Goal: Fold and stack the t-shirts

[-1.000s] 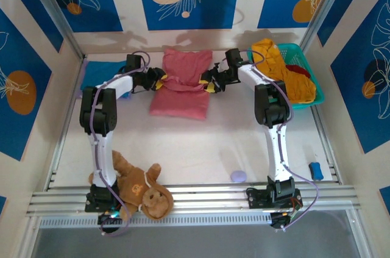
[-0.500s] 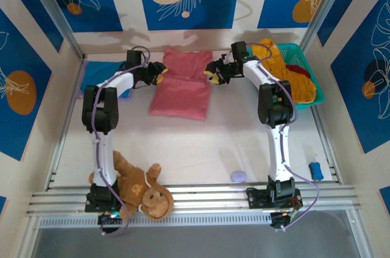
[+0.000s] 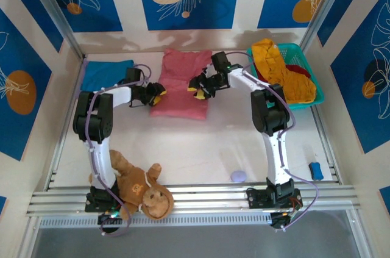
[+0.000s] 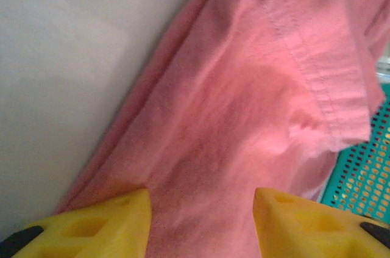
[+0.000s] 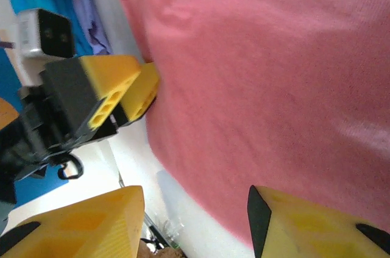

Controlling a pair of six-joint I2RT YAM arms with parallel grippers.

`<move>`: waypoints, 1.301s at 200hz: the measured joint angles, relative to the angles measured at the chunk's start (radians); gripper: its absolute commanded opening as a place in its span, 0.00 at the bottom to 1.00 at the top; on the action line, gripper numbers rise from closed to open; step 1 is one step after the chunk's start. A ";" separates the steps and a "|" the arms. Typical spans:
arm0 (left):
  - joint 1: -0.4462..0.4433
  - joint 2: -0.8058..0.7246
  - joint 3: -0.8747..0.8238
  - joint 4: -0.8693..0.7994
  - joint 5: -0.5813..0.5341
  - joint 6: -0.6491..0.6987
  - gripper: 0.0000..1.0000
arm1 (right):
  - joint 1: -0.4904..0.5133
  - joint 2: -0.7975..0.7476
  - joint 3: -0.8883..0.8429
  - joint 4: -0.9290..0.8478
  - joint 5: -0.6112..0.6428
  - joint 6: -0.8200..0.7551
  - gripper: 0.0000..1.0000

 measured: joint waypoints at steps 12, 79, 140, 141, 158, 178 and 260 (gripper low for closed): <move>-0.005 -0.022 -0.023 0.003 -0.002 0.007 0.49 | 0.003 0.012 -0.023 0.003 0.000 0.000 0.50; -0.085 -0.171 -0.200 -0.038 -0.068 0.081 0.51 | 0.006 -0.048 -0.214 -0.004 0.009 -0.057 0.50; -0.207 -0.387 -0.449 -0.053 -0.144 0.066 0.52 | 0.034 -0.244 -0.504 -0.002 0.038 -0.102 0.50; -0.211 -0.391 -0.454 -0.053 -0.145 0.064 0.52 | 0.035 -0.247 -0.507 -0.002 0.038 -0.102 0.50; -0.249 -0.434 -0.492 -0.059 -0.163 0.038 0.52 | 0.055 -0.313 -0.595 -0.006 0.048 -0.106 0.50; -0.286 -0.476 -0.502 -0.107 -0.190 0.017 0.52 | 0.077 -0.386 -0.664 -0.023 0.066 -0.106 0.50; -0.311 -0.649 -0.397 -0.431 -0.290 0.137 0.50 | 0.100 -0.666 -0.759 -0.129 0.198 -0.088 0.49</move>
